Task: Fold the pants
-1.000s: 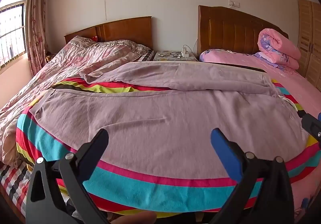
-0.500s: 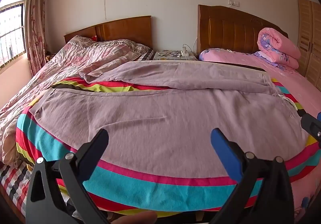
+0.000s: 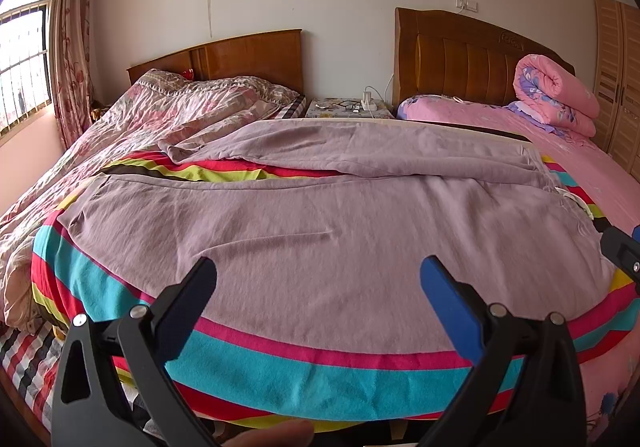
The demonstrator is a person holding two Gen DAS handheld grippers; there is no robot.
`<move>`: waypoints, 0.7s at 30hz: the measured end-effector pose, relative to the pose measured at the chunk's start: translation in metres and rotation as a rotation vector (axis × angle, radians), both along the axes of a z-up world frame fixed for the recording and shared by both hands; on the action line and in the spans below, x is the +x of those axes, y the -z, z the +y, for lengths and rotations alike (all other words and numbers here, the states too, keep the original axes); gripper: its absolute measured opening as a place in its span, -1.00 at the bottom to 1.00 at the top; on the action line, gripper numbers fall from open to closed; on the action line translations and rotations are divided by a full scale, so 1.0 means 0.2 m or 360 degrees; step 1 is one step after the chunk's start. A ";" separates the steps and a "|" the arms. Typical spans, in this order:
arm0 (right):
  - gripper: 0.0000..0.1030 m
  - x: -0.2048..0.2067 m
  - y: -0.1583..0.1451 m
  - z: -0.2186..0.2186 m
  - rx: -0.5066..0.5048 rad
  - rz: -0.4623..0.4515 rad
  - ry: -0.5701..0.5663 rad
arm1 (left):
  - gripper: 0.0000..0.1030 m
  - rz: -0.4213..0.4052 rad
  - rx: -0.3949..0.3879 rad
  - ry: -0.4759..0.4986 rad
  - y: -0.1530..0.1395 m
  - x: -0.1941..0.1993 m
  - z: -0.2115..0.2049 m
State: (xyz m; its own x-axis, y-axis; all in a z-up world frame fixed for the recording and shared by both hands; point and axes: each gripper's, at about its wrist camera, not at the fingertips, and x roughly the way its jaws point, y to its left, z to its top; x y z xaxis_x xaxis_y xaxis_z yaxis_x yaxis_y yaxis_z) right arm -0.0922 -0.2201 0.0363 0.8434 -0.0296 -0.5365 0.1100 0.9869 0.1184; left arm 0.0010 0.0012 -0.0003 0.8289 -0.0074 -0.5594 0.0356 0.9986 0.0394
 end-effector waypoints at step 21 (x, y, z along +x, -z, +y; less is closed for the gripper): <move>0.92 -0.02 0.05 0.00 0.0018 0.0024 -0.0002 | 0.97 0.0009 -0.0003 0.0000 0.02 0.00 0.00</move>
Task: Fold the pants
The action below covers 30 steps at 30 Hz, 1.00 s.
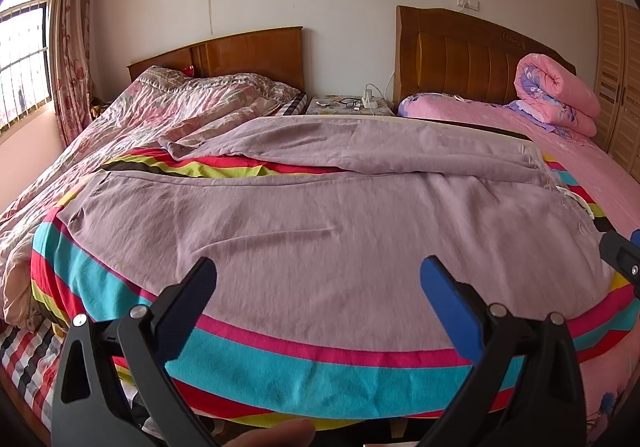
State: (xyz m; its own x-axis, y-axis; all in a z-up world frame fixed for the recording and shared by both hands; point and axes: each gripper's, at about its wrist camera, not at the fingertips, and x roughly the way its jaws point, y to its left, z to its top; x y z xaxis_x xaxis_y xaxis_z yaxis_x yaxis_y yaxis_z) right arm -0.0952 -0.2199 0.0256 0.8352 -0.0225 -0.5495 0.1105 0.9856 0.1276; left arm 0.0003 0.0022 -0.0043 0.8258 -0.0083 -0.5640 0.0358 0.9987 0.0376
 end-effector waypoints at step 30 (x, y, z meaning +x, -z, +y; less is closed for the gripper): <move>0.92 0.02 0.01 0.00 0.0024 0.0052 -0.0017 | 0.97 0.0016 -0.0007 0.0001 0.05 -0.02 0.02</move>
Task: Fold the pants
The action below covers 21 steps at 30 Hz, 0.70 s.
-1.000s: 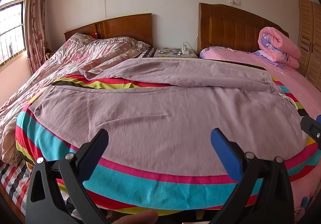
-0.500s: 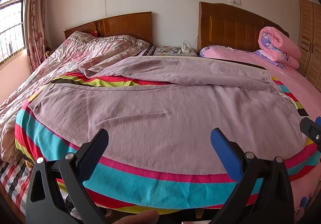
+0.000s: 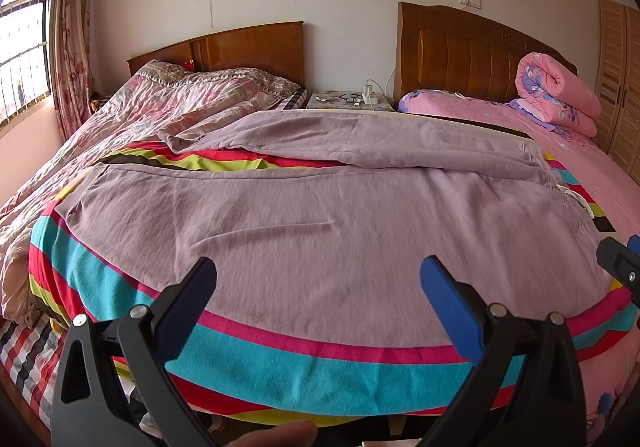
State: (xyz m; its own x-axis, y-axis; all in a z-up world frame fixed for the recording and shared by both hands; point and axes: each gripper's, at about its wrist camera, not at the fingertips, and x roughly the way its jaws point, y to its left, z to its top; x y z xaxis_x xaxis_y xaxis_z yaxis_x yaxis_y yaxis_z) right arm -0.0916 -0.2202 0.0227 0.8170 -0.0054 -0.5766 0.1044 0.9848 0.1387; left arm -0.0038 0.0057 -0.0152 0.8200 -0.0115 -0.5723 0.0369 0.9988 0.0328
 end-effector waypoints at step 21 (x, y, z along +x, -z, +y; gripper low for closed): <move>0.92 0.13 0.05 -0.07 -0.0083 0.0095 -0.0143 | 0.97 0.0272 0.0127 0.0208 0.11 0.11 -0.06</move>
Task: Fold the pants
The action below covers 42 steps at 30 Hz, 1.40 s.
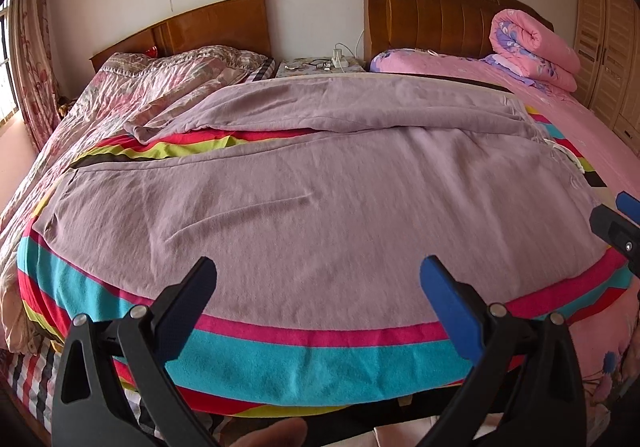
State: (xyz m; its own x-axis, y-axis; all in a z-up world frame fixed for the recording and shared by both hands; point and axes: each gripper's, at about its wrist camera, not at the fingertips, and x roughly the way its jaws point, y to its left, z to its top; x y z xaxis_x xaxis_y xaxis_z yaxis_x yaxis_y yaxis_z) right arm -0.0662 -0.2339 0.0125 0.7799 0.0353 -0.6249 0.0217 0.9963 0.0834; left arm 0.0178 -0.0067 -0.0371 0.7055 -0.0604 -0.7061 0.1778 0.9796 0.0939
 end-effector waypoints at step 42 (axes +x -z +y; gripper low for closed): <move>-0.76 1.52 -0.11 0.02 -0.0659 -0.0053 -0.0992 | 0.97 0.0328 -0.0681 -0.0229 -0.07 1.64 0.32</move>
